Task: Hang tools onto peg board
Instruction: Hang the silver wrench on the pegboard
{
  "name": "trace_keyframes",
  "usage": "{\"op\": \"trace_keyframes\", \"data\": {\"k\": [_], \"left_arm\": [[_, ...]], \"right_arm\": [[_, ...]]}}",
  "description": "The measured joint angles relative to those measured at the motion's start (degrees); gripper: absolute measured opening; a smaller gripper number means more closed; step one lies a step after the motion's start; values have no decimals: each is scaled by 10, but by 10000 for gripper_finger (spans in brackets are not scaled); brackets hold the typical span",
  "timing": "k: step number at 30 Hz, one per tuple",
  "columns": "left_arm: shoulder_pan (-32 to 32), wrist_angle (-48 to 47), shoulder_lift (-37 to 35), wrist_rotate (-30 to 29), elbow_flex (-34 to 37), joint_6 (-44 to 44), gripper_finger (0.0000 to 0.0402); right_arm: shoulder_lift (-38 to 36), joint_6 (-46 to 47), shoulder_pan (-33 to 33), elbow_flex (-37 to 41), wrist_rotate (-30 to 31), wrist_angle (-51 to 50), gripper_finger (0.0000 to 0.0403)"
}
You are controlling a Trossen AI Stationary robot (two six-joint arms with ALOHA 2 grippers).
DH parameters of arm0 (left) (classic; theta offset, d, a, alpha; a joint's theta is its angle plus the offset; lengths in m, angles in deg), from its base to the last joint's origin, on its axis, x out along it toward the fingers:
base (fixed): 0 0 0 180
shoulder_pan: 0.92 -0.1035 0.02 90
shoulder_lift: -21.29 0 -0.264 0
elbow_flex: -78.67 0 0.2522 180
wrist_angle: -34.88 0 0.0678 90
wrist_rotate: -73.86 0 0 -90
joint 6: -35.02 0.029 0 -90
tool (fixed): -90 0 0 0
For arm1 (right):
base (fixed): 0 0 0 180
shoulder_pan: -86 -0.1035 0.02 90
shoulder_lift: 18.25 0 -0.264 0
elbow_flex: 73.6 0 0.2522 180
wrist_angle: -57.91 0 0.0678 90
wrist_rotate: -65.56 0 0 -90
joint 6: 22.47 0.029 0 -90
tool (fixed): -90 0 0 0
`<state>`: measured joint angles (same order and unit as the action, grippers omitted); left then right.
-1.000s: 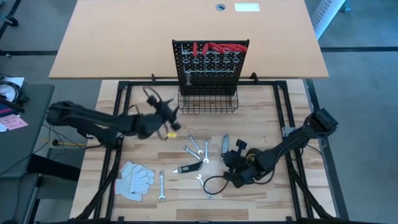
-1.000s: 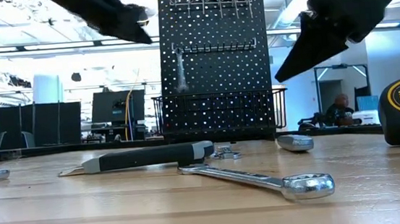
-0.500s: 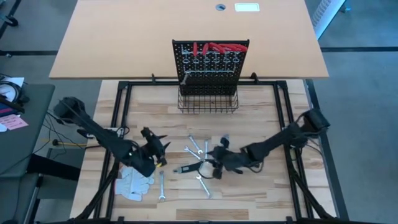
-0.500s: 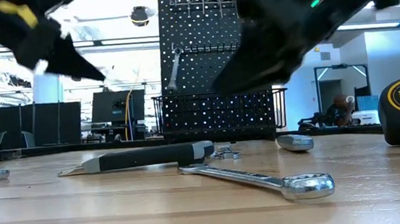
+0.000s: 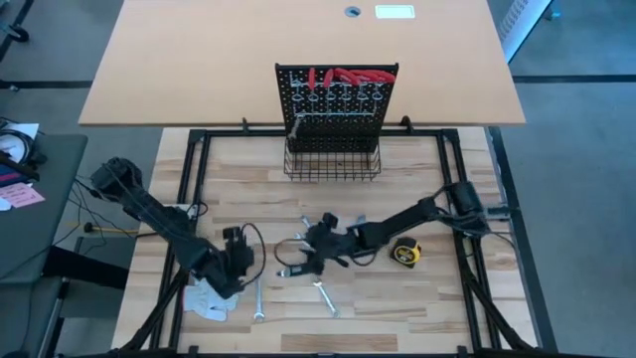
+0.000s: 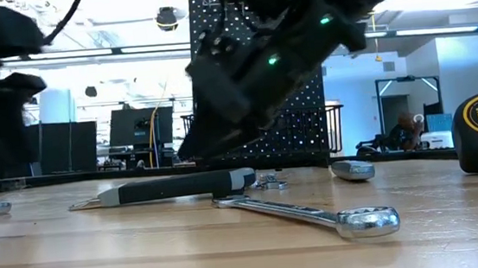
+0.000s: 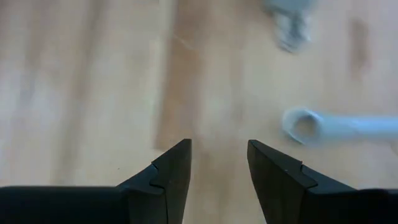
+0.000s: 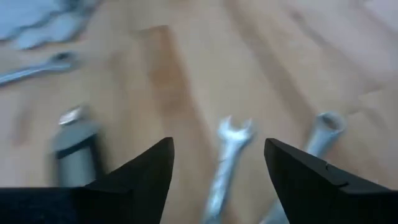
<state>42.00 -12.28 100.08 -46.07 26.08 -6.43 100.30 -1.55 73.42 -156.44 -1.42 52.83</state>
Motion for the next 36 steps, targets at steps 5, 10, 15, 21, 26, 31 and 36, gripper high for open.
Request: {"op": "trace_keyframes", "data": {"k": [5,10,15,21,26,31,36], "left_arm": [[39,19,1,9,8,2,152],[41,46,1,-65,20,3,152],[33,75,1,-154,31,11,152],[29,142,1,-254,46,25,152],[27,181,1,-309,52,51,152],[23,195,1,-338,52,55,152],[12,201,1,-340,52,56,152]], "right_arm": [[9,10,12,-37,52,-69,252],[8,45,45,-39,46,-86,245],[31,58,69,-35,23,-86,230],[87,57,84,-40,-49,-24,188],[93,46,92,-43,-61,-60,112],[93,-5,96,-40,-71,-40,27],[80,-54,84,-37,-73,-18,27]]}}
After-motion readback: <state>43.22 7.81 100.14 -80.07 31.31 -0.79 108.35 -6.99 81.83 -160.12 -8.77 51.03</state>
